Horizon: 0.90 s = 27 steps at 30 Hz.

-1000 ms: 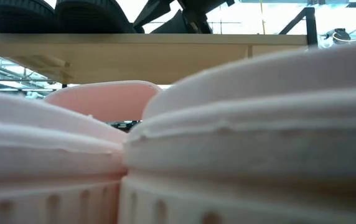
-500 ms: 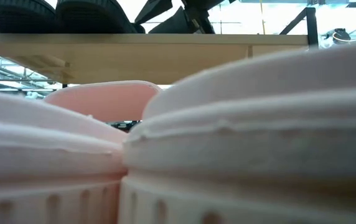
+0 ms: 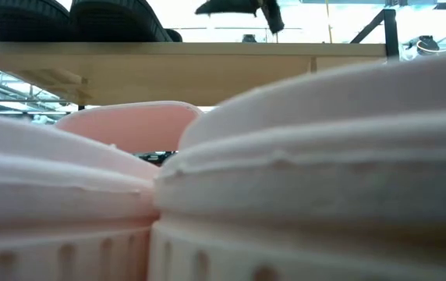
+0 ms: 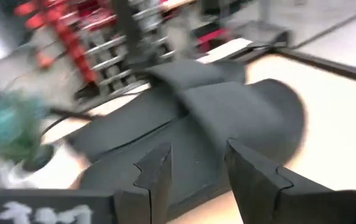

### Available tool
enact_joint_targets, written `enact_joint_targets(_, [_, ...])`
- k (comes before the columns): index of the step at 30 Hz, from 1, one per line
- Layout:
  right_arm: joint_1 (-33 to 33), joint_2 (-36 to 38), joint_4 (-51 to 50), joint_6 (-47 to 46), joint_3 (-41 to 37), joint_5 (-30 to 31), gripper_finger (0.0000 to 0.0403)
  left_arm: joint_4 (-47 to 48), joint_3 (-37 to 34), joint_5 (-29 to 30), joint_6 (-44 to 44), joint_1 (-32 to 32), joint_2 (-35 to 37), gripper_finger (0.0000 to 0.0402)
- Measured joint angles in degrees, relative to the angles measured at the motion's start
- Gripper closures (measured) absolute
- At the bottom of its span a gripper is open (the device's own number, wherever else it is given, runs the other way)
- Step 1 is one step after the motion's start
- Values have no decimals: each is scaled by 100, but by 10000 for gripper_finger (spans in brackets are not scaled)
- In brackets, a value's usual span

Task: Pick and place slides into the shelf
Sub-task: Put the right pink slide on the shelf

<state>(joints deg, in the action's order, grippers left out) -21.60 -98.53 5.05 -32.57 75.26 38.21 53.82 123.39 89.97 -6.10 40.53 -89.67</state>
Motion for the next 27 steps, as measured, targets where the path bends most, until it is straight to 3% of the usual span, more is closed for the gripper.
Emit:
enact_joint_targets(5, [-271, 516, -1020, 597, 0, -1600, 264, -2, 0, -2, 169, 17, 0, 293])
enact_joint_targets(9, [-564, 828, -1917, 498, 0, -2746, 264, -2, 0, -1, 363, 89, 0, 293])
enact_joint_targets(21, [-1344, 884, -2389, 657, 0, -2953, 264, -3, 0, -42, 505, 253, 0, 293])
enact_joint_targets(27, [-1393, 888, -2479, 670, 0, -2928, 264, -9, 0, -884, 857, 370, 0, 293])
